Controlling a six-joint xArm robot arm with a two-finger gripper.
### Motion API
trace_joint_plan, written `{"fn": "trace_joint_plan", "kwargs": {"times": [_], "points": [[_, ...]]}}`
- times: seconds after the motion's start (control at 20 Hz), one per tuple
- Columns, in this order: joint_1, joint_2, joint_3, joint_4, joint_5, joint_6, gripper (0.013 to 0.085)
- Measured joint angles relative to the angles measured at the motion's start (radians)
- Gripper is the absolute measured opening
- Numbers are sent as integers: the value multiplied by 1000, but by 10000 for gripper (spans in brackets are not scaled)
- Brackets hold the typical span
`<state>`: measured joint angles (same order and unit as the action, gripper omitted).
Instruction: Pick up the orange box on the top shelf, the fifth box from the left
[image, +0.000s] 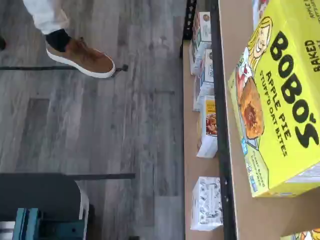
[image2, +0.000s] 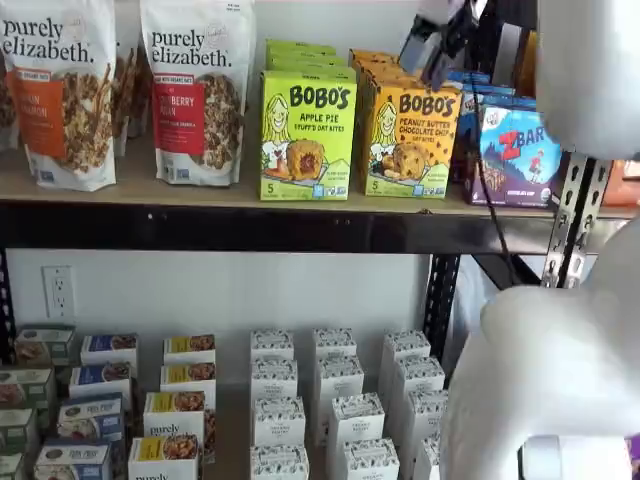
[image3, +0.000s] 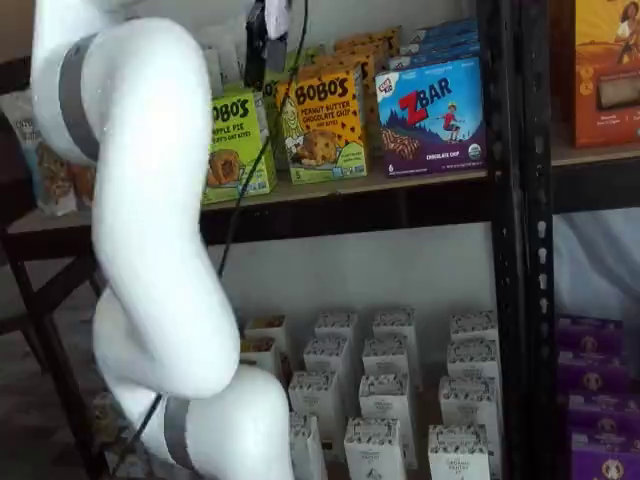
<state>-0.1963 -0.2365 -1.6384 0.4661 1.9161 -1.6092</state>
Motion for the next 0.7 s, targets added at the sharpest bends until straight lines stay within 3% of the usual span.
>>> {"fn": "trace_joint_plan", "kwargs": {"times": [0.55,0.7], "points": [[2,-46,58,-39,-90,-17,850],[13,-59,70,-72,-119,-19,850]]}}
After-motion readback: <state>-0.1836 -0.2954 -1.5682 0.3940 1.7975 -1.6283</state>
